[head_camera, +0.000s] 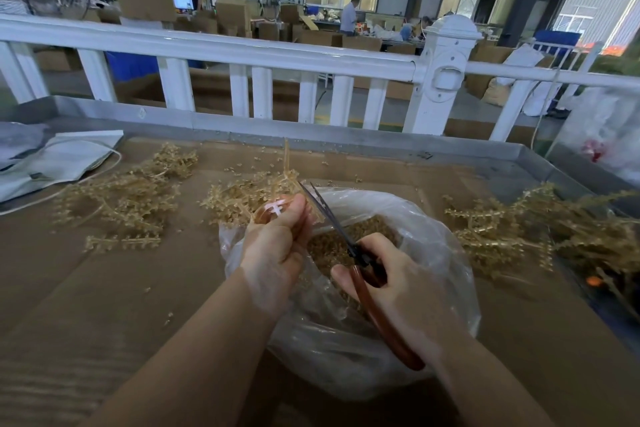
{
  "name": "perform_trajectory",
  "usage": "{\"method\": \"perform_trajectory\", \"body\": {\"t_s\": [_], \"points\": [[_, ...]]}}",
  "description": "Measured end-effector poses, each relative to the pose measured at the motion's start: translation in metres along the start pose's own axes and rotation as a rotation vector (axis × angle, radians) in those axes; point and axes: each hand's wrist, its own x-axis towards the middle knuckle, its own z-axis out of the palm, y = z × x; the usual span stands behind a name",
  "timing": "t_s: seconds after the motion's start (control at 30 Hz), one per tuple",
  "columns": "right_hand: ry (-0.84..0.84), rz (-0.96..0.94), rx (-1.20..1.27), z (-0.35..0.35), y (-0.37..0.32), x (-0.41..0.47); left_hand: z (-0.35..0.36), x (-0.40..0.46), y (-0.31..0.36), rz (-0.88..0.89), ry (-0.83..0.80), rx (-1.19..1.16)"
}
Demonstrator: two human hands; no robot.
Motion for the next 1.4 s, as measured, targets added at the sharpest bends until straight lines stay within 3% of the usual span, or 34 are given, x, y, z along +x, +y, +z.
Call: {"method": "perform_trajectory", "body": {"t_s": [0.7,1.4], "points": [[0.011,-0.052,-0.06,0.0083,-0.0007,-0.0002,-0.0016,0.0046,-0.0034,-0.053,0.022,-0.11],[0.037,-0.004,-0.023,0.0077,0.0,0.0029,-0.0035,0.0066,-0.0084,-0.014,0.029,0.005]]}}
